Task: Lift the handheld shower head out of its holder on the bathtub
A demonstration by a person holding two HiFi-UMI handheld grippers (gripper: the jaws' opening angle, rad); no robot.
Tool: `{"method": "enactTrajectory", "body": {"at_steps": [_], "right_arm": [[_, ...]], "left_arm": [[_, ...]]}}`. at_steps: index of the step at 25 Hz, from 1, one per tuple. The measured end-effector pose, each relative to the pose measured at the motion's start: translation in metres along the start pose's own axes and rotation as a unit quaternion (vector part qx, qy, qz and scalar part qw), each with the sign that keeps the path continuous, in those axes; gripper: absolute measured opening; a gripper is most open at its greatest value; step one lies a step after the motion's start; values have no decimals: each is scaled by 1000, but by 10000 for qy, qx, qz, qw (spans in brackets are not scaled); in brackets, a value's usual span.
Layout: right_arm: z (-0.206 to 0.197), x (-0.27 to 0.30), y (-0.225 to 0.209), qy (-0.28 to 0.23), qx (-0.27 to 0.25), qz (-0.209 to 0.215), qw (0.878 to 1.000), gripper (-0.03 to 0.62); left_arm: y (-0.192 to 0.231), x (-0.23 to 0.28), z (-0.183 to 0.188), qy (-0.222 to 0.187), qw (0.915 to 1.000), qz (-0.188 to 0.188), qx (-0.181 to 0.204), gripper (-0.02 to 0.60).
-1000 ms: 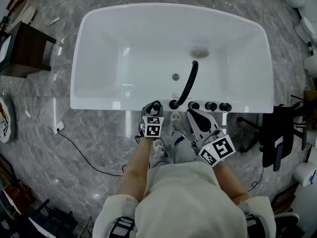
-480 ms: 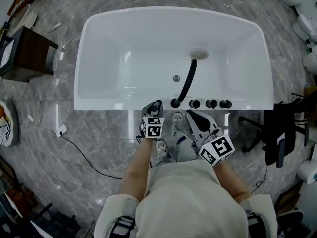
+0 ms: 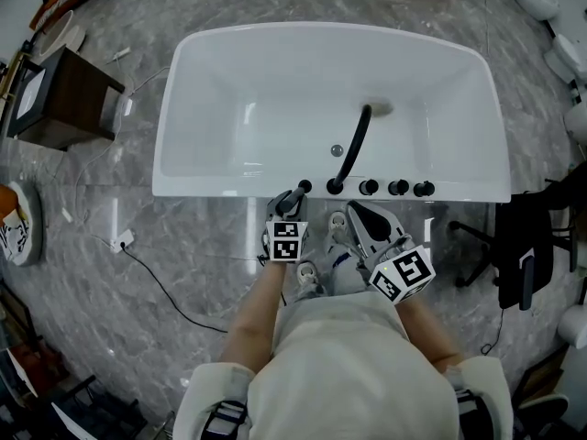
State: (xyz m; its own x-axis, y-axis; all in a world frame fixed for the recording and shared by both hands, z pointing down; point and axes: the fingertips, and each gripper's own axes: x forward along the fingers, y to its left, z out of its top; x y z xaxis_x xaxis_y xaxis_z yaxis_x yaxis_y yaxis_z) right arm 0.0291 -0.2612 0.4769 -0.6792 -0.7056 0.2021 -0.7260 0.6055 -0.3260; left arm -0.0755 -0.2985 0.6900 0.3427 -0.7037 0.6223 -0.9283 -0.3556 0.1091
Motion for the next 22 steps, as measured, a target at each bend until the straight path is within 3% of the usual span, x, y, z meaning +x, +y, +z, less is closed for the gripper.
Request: {"method": "enactTrajectory", "body": {"at_steps": [10,22], "right_arm": [[-1,-30,31,-219,-21,-29,9998,20],[0,-50,67,-440,-286,-52,9986,20]], "left_arm": [[-11,-59,18,-561,9983,76,-151,141],[-12,-148,45,-1390,9895,-11,-400,141]]}}
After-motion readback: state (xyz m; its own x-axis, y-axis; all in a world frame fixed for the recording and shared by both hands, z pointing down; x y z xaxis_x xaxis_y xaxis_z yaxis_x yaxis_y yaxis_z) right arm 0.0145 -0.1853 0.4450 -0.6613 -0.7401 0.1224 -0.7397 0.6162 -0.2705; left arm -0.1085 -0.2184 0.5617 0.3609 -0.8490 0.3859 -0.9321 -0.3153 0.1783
